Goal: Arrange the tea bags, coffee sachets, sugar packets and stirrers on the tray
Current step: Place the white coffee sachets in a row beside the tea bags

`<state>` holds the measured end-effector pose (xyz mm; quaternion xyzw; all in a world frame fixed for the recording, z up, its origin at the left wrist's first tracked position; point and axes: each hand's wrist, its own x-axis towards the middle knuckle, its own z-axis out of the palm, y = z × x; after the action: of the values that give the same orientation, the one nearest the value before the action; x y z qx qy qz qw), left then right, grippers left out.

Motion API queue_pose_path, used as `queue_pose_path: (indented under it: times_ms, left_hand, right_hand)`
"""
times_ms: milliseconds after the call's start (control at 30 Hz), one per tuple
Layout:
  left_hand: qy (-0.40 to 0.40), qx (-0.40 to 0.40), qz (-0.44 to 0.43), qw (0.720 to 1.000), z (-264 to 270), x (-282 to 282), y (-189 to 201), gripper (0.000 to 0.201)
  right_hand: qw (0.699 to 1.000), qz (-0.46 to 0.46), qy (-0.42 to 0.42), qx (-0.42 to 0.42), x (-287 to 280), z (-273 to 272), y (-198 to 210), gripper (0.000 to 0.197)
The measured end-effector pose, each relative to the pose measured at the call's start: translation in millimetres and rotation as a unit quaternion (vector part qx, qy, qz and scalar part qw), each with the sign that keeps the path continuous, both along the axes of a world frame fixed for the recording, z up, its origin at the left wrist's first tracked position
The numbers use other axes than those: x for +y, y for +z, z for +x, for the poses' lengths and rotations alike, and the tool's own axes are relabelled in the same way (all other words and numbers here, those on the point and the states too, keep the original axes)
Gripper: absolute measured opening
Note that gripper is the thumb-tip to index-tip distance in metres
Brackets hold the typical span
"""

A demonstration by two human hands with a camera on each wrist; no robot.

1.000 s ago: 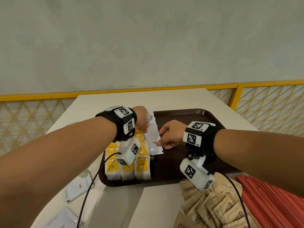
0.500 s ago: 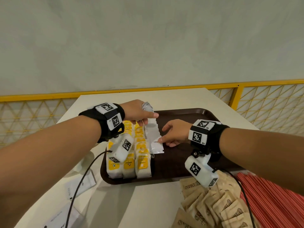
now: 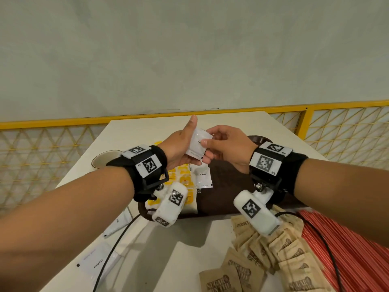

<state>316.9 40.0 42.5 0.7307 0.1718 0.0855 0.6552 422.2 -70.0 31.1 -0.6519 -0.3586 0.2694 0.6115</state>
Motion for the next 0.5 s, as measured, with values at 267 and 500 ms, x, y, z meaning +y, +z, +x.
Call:
queue_pose_path:
  times_ms: [267,500]
  left_hand:
    - [0.092,-0.067,0.180,0.977,4,-1,-12,0.055]
    - [0.024,-0.021,0.167,0.985,1,1,1,0.027]
  right_hand:
    - [0.992,-0.078,0.051,0.081,-8,-5,15,0.017]
    - [0.992,-0.041,0.077,0.096,-18,-3,14,0.007]
